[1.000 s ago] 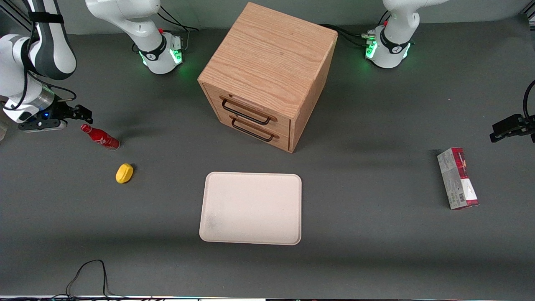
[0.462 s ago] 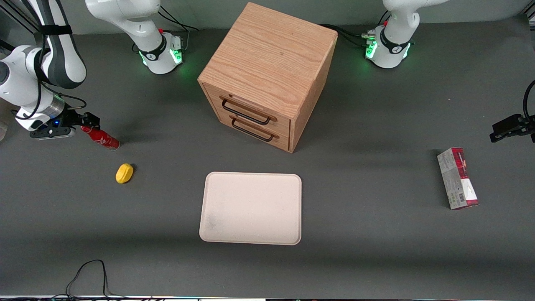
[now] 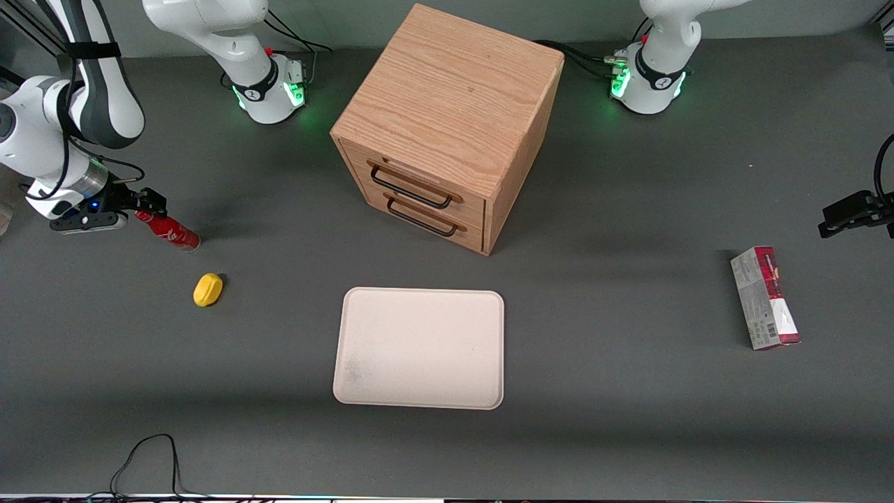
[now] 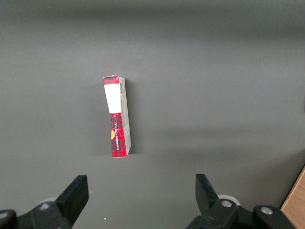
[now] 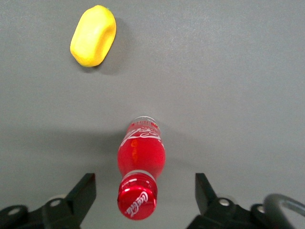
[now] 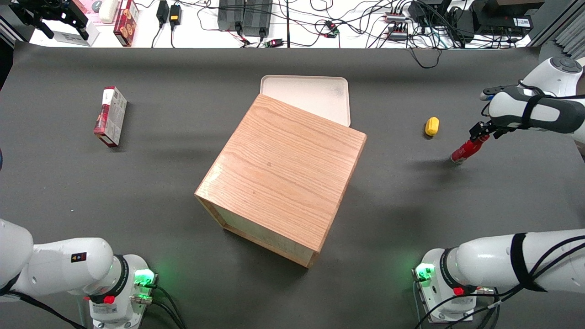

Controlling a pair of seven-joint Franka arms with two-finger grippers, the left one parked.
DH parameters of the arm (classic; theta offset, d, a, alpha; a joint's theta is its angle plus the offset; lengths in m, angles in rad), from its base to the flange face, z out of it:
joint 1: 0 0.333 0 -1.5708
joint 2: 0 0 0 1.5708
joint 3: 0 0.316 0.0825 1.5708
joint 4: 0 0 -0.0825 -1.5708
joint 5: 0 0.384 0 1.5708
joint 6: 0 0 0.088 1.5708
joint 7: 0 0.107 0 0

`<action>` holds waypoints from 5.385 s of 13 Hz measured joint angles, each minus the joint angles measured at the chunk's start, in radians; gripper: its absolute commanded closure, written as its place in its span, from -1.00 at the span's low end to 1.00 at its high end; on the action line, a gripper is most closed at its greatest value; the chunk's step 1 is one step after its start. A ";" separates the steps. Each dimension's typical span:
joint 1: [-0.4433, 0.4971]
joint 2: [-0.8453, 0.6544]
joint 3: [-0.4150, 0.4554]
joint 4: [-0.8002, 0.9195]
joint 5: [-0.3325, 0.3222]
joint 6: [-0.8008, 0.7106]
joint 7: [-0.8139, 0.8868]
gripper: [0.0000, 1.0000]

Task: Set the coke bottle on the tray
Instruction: 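Lower the open right gripper over the red Coca-Cola bottle's body, then close the right gripper on the bottle and lift it, then carry the held bottle over to the cream tray's edge, then lower the bottle onto the tray and open the right gripper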

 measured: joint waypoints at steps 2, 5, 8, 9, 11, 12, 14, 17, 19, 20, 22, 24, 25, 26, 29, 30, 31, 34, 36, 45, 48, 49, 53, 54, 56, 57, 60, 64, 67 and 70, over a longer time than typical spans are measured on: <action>0.000 0.000 0.000 0.000 0.000 0.000 0.000 0.89; 0.002 0.000 0.001 0.001 0.003 0.000 0.000 1.00; 0.002 0.000 0.001 0.001 0.003 0.000 0.000 1.00; 0.003 0.000 0.001 0.002 0.003 0.000 0.000 1.00; 0.003 -0.001 0.005 0.010 0.003 -0.017 0.000 1.00; 0.003 -0.003 0.014 0.037 0.003 -0.064 0.000 1.00; 0.004 -0.007 0.052 0.166 0.006 -0.271 0.004 1.00; 0.006 -0.008 0.076 0.431 0.050 -0.582 0.009 1.00; 0.007 -0.001 0.089 0.591 0.059 -0.741 0.024 1.00; 0.007 0.014 0.098 0.670 0.060 -0.816 0.031 1.00; 0.009 0.079 0.113 0.852 0.075 -0.965 0.039 1.00; 0.011 0.166 0.118 0.999 0.098 -1.048 0.042 1.00; 0.012 0.203 0.120 1.042 0.104 -1.061 0.045 1.00; 0.012 0.230 0.126 1.069 0.113 -1.064 0.062 1.00; 0.013 0.309 0.178 1.148 0.172 -1.074 0.193 1.00; 0.013 0.344 0.208 1.183 0.187 -1.082 0.255 1.00; 0.014 0.382 0.245 1.219 0.199 -1.082 0.331 1.00; 0.017 0.515 0.390 1.341 0.211 -1.073 0.620 1.00; 0.020 0.607 0.480 1.409 0.212 -1.007 0.806 1.00; 0.163 0.923 0.579 1.557 0.130 -0.666 0.986 1.00; 0.198 0.984 0.579 1.583 0.104 -0.575 0.986 1.00; 0.205 0.998 0.579 1.587 0.096 -0.553 0.986 1.00; 0.219 1.041 0.579 1.588 0.051 -0.508 0.986 1.00; 0.221 1.048 0.579 1.589 0.049 -0.506 0.986 1.00; 0.223 1.052 0.579 1.589 0.047 -0.505 0.986 1.00; 0.223 1.052 0.579 1.590 0.047 -0.505 0.986 1.00; 0.223 1.052 0.579 1.592 0.047 -0.505 0.986 -1.00; 0.232 1.052 0.579 1.596 0.044 -0.505 0.987 -1.00; 0.233 1.052 0.577 1.600 0.043 -0.506 0.988 -1.00; 0.232 1.048 0.574 1.615 0.042 -0.544 0.988 -1.00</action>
